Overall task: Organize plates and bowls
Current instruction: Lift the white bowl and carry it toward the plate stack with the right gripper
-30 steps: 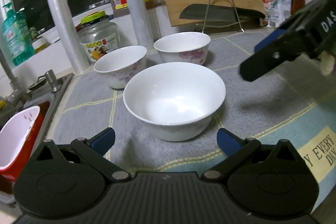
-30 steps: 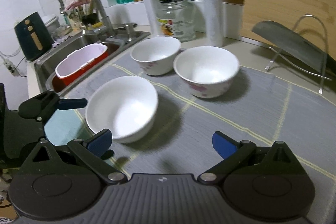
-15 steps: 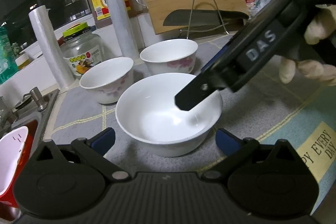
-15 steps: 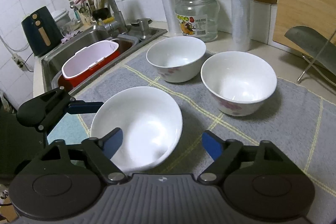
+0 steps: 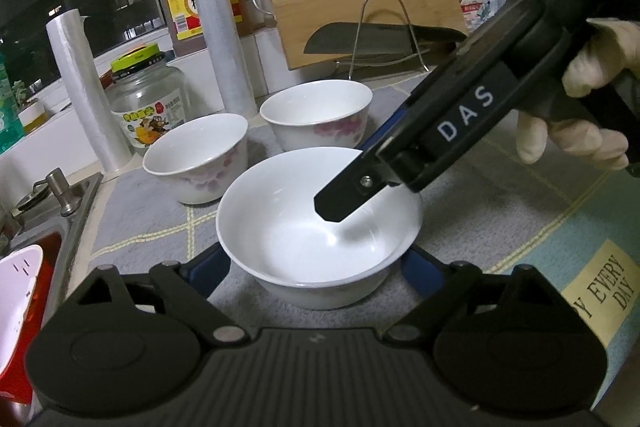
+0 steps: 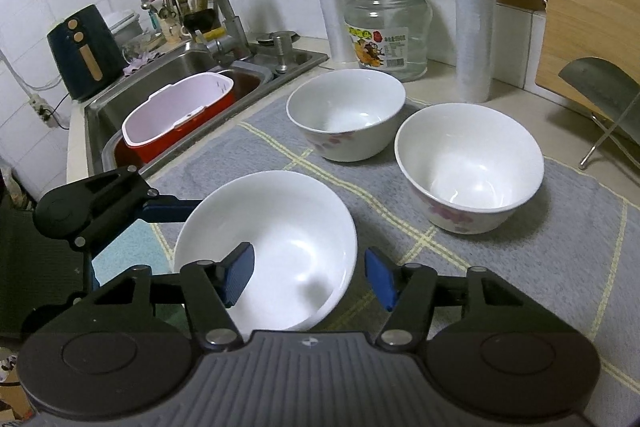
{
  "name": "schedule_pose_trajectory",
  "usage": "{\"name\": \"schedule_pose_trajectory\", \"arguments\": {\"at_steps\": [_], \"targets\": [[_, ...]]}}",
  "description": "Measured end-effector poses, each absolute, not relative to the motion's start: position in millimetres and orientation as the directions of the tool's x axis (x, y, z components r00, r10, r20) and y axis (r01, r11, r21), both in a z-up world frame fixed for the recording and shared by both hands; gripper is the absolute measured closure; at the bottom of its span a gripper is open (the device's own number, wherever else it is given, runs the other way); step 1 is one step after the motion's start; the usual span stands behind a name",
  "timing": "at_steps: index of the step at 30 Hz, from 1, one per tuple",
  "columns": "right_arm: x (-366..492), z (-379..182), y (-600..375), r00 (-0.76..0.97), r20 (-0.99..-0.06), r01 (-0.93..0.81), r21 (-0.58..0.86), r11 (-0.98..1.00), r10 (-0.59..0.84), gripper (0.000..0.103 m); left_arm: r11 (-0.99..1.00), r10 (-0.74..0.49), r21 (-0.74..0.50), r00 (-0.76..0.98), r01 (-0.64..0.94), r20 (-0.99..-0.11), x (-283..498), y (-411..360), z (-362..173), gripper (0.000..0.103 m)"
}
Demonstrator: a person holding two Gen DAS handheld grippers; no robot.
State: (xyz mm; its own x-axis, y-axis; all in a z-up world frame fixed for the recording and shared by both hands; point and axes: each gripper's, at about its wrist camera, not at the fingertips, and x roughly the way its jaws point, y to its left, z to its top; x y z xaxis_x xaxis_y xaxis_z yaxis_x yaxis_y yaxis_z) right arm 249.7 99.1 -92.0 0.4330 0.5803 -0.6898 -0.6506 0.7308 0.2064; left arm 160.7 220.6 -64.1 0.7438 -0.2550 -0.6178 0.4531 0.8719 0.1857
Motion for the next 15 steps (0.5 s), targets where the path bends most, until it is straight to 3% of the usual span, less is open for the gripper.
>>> {"name": "schedule_pose_trajectory", "arguments": {"at_steps": [15], "targets": [[248.9, -89.7, 100.6, 0.425, -0.692, -0.659, 0.207, 0.723, 0.584, 0.042, 0.87, -0.265, 0.17, 0.73, 0.462, -0.63, 164.1, 221.8, -61.6, 0.011]]}}
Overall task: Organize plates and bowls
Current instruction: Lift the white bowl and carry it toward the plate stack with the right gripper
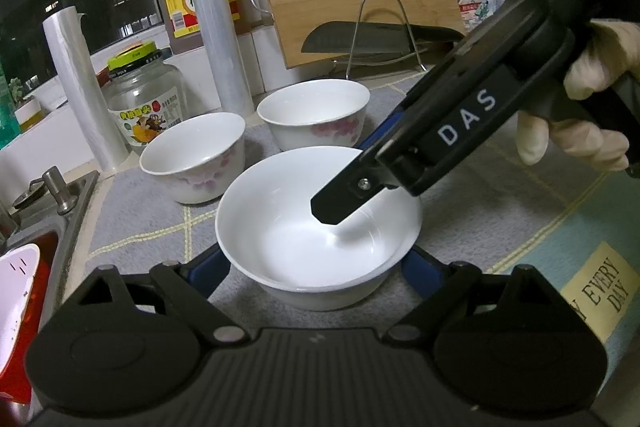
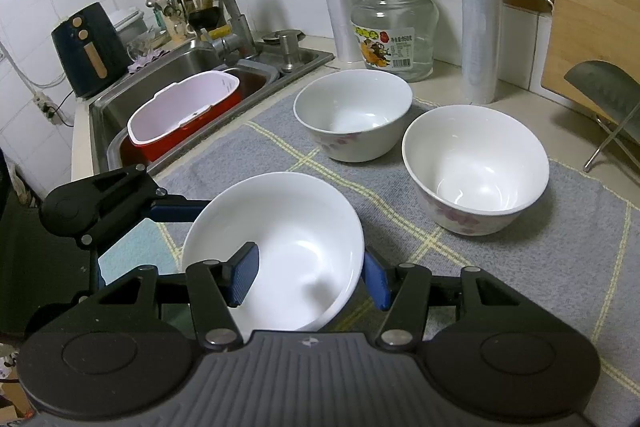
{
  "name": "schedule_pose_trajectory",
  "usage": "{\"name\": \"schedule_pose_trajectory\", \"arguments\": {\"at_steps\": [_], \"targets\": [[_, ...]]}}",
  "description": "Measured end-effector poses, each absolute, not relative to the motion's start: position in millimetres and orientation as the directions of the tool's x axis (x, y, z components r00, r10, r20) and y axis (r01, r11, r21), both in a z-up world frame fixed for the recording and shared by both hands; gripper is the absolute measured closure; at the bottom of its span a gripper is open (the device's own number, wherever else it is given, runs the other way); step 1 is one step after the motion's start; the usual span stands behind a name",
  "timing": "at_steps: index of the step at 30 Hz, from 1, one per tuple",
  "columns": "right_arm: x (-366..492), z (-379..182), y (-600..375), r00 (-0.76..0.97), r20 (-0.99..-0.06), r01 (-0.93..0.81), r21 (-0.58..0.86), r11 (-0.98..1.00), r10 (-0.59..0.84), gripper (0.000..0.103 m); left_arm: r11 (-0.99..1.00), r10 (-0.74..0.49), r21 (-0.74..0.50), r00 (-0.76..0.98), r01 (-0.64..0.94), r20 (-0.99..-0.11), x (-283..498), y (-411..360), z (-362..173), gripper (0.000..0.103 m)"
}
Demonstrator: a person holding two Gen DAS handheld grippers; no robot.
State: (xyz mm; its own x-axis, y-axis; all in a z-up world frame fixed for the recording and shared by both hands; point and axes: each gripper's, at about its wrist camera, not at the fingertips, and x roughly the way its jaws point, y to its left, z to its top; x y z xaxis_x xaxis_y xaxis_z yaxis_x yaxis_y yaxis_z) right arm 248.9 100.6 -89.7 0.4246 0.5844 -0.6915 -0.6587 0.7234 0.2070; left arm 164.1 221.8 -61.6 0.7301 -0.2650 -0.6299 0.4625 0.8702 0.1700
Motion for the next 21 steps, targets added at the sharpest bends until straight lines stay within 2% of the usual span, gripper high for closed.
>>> {"name": "schedule_pose_trajectory", "arguments": {"at_steps": [21], "targets": [[224.1, -74.4, 67.4, 0.454, -0.686, -0.638, 0.195, 0.745, 0.568, 0.041, 0.847, -0.321, 0.144, 0.708, 0.512, -0.629, 155.3, 197.8, -47.5, 0.011]]}}
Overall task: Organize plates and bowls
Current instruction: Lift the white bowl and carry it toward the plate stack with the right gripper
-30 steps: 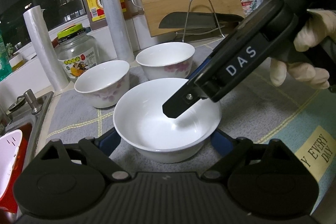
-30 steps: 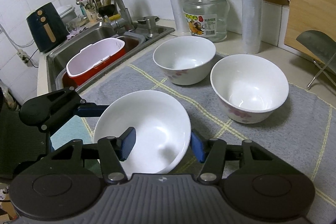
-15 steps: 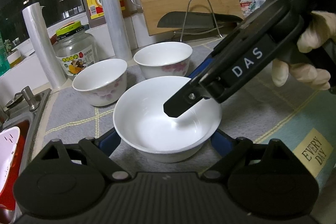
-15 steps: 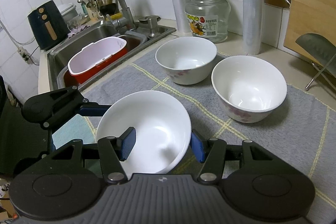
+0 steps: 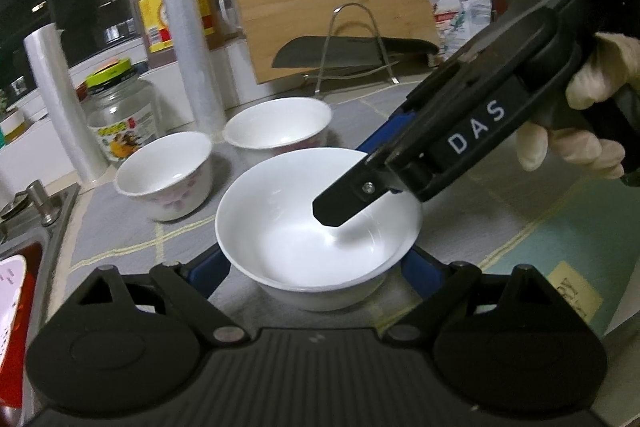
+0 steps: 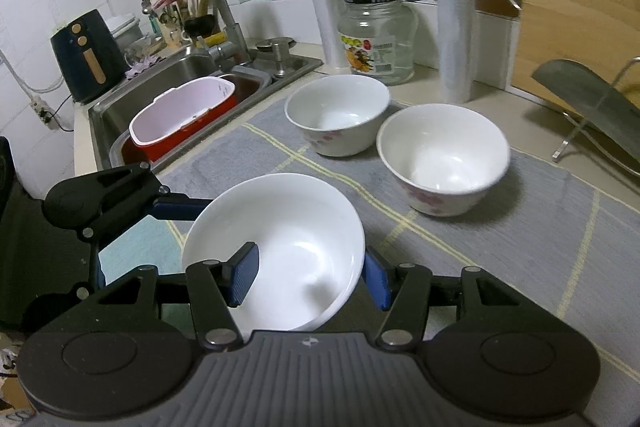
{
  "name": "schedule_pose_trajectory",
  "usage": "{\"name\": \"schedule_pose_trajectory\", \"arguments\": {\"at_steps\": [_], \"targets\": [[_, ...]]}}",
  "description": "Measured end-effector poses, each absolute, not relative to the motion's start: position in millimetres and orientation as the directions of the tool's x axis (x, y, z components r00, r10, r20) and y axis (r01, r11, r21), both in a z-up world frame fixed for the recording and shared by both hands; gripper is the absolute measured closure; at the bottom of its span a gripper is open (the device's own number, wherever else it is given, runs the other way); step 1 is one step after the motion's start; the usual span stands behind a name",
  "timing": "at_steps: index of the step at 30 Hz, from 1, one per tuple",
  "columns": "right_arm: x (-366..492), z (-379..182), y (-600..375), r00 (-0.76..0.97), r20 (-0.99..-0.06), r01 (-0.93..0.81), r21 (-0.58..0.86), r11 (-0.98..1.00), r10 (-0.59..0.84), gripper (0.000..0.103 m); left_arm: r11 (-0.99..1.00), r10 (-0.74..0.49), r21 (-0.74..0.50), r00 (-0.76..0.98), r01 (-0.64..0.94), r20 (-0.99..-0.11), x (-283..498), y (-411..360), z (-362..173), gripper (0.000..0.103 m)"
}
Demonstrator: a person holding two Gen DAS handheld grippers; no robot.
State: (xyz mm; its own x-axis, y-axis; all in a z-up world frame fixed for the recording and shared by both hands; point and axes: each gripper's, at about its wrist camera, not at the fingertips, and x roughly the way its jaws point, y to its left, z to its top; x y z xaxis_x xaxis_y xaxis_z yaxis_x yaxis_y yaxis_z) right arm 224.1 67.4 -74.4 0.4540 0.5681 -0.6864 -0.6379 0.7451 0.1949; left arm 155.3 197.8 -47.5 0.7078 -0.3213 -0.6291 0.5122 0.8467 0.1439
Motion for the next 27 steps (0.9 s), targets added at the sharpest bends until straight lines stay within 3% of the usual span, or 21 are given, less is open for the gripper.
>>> {"name": "schedule_pose_trajectory", "arguments": {"at_steps": [27], "targets": [[191.2, -72.8, -33.6, 0.527, -0.724, -0.489, 0.171, 0.856, 0.446, 0.04, 0.754, -0.494, 0.036, 0.602, 0.656, -0.627, 152.9, 107.6, -56.6, 0.011]]}}
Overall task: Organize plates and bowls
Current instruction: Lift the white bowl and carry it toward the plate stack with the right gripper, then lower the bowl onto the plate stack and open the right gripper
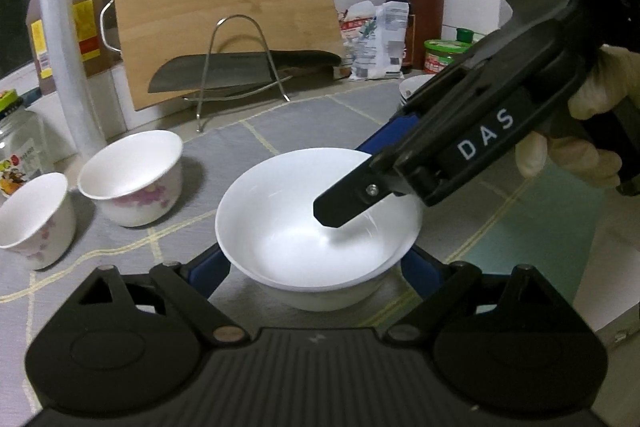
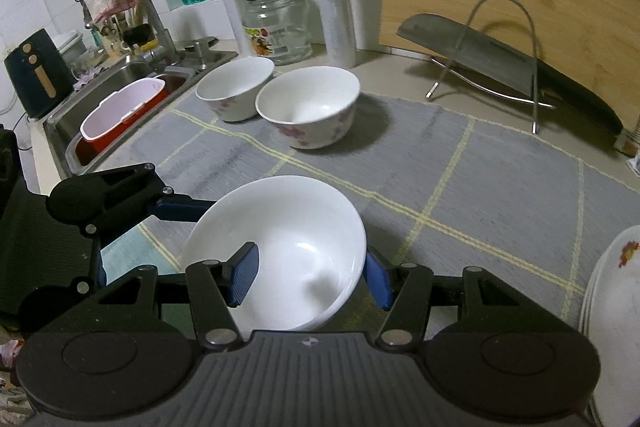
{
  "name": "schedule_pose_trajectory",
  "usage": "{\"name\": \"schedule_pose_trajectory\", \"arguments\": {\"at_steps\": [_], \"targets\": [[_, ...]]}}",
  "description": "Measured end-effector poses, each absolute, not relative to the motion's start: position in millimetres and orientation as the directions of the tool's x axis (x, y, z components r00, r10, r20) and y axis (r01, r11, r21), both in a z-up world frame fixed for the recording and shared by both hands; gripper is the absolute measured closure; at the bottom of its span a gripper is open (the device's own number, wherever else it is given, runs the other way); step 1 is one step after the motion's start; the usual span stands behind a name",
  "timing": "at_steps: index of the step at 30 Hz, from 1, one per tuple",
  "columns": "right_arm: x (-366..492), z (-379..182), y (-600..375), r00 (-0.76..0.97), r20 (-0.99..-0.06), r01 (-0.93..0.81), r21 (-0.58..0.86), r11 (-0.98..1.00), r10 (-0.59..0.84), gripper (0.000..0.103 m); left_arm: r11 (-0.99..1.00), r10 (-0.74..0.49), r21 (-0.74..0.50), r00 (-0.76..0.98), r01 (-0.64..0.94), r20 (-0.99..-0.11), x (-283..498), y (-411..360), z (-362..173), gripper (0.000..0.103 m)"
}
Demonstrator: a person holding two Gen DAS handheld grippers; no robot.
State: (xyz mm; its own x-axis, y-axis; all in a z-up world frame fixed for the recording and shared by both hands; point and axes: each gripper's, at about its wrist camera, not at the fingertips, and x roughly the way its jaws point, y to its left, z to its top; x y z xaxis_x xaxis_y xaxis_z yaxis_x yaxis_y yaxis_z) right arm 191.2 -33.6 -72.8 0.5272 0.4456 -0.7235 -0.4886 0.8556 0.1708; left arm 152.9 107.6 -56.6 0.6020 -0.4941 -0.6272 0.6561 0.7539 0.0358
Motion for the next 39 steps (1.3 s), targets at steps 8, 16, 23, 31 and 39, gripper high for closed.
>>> {"name": "schedule_pose_trajectory", "arguments": {"at_steps": [8, 16, 23, 31, 39], "targets": [[191.9, -78.5, -40.2, 0.517, -0.737, -0.482, 0.17, 0.86, 0.435, 0.04, 0.751, -0.506, 0.005, 0.58, 0.66, -0.639, 157.3, 102.1, -61.8, 0.011], [194.2, -82.2, -42.6, 0.51, -0.743, -0.477, 0.176, 0.861, 0.434, 0.04, 0.75, -0.51, -0.005, 0.572, 0.662, -0.642, 159.5, 101.5, -64.6, 0.011], [193.6, -83.8, -45.3, 0.506, -0.739, -0.474, 0.192, 0.859, 0.445, 0.025, 0.745, -0.51, 0.007, 0.576, 0.667, -0.639, 158.5, 99.1, -65.7, 0.003], [188.5, -75.7, -47.7, 0.563, -0.711, -0.453, 0.16, 0.877, 0.421, 0.002, 0.776, -0.486, 0.014, 0.611, 0.631, -0.625, 149.5, 111.5, -62.0, 0.001], [184.1, -72.9, -38.9, 0.597, -0.698, -0.422, 0.147, 0.895, 0.396, 0.0, 0.82, -0.463, -0.012, 0.651, 0.572, -0.602, 132.1, 145.7, -46.8, 0.001]]}}
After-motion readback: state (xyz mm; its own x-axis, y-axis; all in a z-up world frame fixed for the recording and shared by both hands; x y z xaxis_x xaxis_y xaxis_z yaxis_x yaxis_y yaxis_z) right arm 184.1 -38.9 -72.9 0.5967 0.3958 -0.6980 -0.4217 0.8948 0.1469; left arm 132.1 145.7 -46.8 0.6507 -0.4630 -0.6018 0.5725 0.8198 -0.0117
